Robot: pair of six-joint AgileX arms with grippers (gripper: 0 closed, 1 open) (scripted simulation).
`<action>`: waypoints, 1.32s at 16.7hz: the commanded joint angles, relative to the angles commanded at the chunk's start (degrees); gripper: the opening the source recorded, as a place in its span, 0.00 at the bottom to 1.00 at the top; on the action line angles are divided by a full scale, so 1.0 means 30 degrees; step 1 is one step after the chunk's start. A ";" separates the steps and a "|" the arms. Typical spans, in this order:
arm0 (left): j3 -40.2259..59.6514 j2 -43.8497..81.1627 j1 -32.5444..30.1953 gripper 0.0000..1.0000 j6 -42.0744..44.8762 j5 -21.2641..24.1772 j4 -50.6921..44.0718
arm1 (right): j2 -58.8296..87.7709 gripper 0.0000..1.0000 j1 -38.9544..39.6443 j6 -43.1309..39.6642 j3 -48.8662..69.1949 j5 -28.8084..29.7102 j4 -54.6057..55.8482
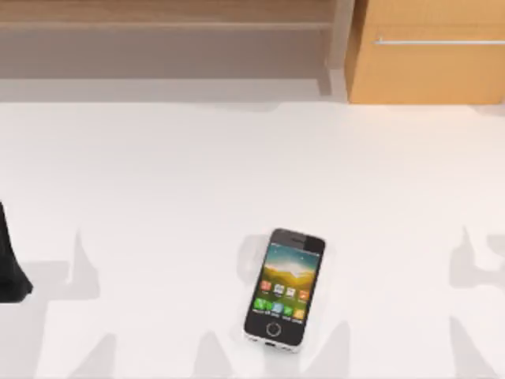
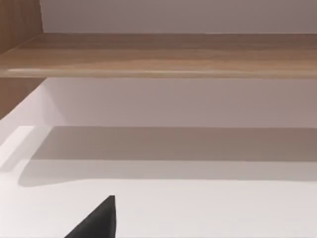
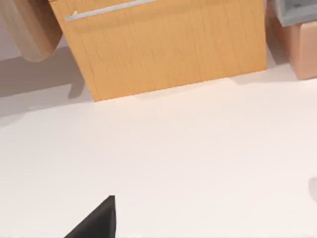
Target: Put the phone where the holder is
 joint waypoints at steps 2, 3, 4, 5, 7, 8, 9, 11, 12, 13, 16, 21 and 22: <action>0.0000 0.0000 0.0000 1.00 0.0000 0.0000 0.0000 | 0.3633 1.00 0.0807 0.2029 0.1934 0.0096 -0.1586; 0.0000 0.0000 0.0000 1.00 0.0000 0.0000 0.0000 | 0.5706 1.00 0.1261 0.3080 0.2991 0.0158 -0.2451; 0.0000 0.0000 0.0000 1.00 0.0000 0.0000 0.0000 | 0.7845 1.00 0.1745 0.4142 0.4096 0.0225 -0.3348; 0.0000 0.0000 0.0000 1.00 0.0000 0.0000 0.0000 | 0.9956 1.00 0.2260 0.5208 0.5243 0.0294 -0.4269; 0.0000 0.0000 0.0000 1.00 0.0000 0.0000 0.0000 | 1.3671 1.00 0.3389 0.7295 0.7664 0.0431 -0.6157; 0.0000 0.0000 0.0000 1.00 0.0000 0.0000 0.0000 | 1.5447 1.00 0.3995 0.8297 0.8915 0.0493 -0.7109; 0.0000 0.0000 0.0000 1.00 0.0000 0.0000 0.0000 | 1.7261 1.00 0.4620 0.9266 1.0178 0.0549 -0.8060; 0.0000 0.0000 0.0000 1.00 0.0000 0.0000 0.0000 | 2.0799 1.00 0.5905 1.1065 1.2698 0.0638 -0.9917; 0.0000 0.0000 0.0000 1.00 0.0000 0.0000 0.0000 | 2.2381 1.00 0.6556 1.1857 1.3934 0.0661 -1.0789; 0.0000 0.0000 0.0000 1.00 0.0000 0.0000 0.0000 | 2.3861 1.00 0.7209 1.2574 1.5148 0.0672 -1.1619; 0.0000 0.0000 0.0000 1.00 0.0000 0.0000 0.0000 | 2.7606 1.00 0.9160 1.4251 1.8639 0.0640 -1.3803; 0.0000 0.0000 0.0000 1.00 0.0000 0.0000 0.0000 | 3.1212 1.00 1.1917 1.5557 2.3442 0.0476 -1.6142; 0.0000 0.0000 0.0000 1.00 0.0000 0.0000 0.0000 | 3.1626 1.00 1.2330 1.5700 2.4232 0.0428 -1.6430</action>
